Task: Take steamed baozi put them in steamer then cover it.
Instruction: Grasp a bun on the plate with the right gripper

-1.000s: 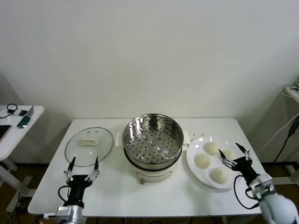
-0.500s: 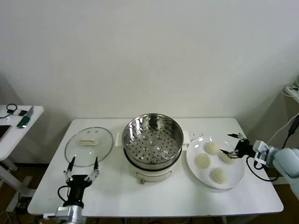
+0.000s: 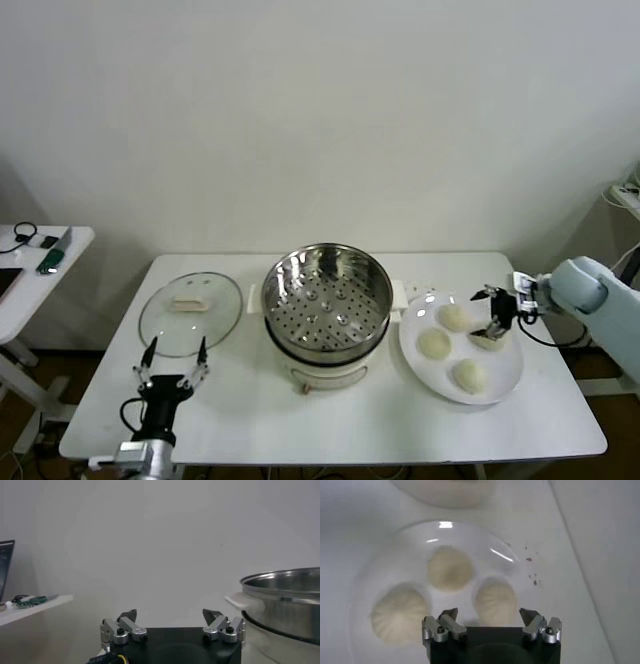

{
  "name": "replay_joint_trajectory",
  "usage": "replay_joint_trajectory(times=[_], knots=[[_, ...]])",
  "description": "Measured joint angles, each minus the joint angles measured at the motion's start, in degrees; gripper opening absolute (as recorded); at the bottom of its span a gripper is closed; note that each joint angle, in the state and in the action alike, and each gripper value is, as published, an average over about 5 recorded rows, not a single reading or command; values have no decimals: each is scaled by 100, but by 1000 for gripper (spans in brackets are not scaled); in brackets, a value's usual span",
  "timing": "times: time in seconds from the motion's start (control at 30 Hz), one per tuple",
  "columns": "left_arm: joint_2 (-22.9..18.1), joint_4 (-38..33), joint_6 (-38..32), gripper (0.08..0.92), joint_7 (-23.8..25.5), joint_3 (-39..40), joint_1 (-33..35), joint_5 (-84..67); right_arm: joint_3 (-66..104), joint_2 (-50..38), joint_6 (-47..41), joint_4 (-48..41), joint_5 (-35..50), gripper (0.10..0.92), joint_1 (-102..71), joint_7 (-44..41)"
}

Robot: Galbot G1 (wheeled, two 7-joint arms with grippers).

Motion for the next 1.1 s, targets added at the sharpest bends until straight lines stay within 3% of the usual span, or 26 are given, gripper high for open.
replay_joint_trajectory(times=[0.6, 0.97, 1.1], knots=[[23, 42, 146, 823, -14, -24, -146, -42, -919, 1289, 362, -1680, -527, 823, 745, -333], [39, 69, 159, 823, -14, -45, -152, -88, -1012, 1605, 545, -2098, -782, 822, 825, -403], [57, 66, 160, 823, -14, -52, -144, -98, -1041, 1649, 588, -2168, -845, 783, 855, -451]])
